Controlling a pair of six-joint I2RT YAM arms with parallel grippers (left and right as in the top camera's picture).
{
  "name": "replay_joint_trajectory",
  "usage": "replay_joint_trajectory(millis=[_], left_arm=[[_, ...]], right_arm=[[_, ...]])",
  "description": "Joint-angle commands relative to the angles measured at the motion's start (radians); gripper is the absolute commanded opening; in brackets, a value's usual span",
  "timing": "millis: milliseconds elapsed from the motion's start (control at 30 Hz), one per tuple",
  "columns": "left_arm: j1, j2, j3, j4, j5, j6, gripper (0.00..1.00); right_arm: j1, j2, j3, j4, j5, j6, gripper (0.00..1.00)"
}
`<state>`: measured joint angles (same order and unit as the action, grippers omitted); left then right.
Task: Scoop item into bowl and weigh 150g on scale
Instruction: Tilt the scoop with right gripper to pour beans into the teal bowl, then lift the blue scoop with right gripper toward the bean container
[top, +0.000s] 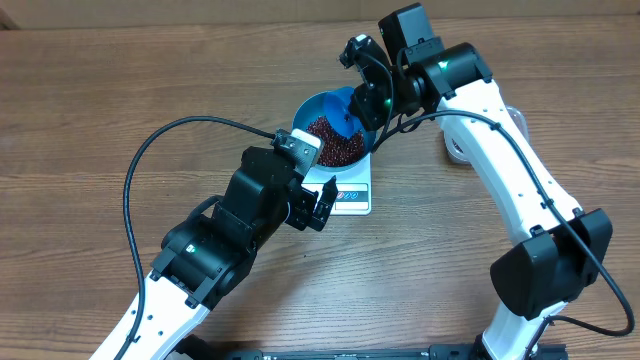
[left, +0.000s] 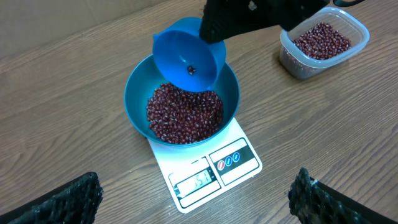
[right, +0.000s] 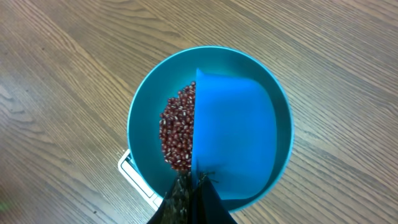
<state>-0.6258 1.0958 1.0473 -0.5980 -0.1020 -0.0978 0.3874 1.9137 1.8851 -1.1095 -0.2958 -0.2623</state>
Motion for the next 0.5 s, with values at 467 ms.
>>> replay_joint_trajectory(millis=[467], left_arm=[[0.005,-0.003,-0.001,0.001,-0.010,0.005,0.99]], right_arm=[[-0.224,-0.155,0.035,-0.032,0.007,0.001,0.04]])
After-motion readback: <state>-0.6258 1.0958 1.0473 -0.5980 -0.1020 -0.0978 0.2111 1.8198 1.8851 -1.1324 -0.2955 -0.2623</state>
